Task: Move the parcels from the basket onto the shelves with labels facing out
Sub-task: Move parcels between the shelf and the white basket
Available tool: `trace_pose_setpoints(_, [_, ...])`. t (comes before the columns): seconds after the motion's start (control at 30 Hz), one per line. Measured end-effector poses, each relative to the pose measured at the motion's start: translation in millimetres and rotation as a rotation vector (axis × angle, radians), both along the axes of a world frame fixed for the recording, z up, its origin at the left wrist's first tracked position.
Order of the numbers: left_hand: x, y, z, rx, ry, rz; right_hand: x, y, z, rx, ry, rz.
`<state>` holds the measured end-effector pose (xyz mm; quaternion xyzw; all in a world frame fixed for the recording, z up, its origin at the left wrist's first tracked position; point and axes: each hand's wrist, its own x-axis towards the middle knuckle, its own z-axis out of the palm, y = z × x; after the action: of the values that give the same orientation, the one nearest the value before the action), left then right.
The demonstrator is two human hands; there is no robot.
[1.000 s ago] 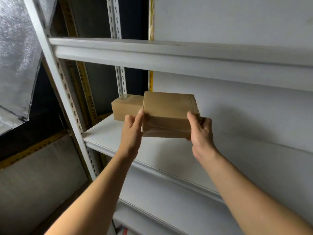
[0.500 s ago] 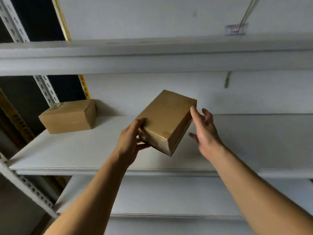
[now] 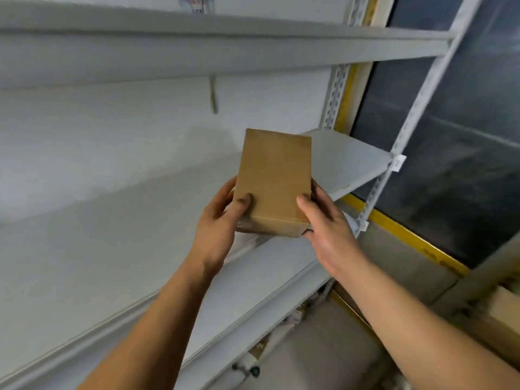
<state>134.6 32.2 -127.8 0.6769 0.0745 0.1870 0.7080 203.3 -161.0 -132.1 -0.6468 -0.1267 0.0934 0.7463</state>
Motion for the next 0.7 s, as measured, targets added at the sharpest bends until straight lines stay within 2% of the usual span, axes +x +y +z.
trace_pose_setpoints(0.33, [57.6,-190.6,-22.4,-0.036,0.079,-0.465,-44.7,-188.0,-10.5,-0.008,0.118,-0.511])
trace_pose_setpoints(0.7, [46.1,-431.4,-83.2,-0.005,0.279,-0.822,-115.4,-414.2,-72.2,-0.009,0.176,-0.729])
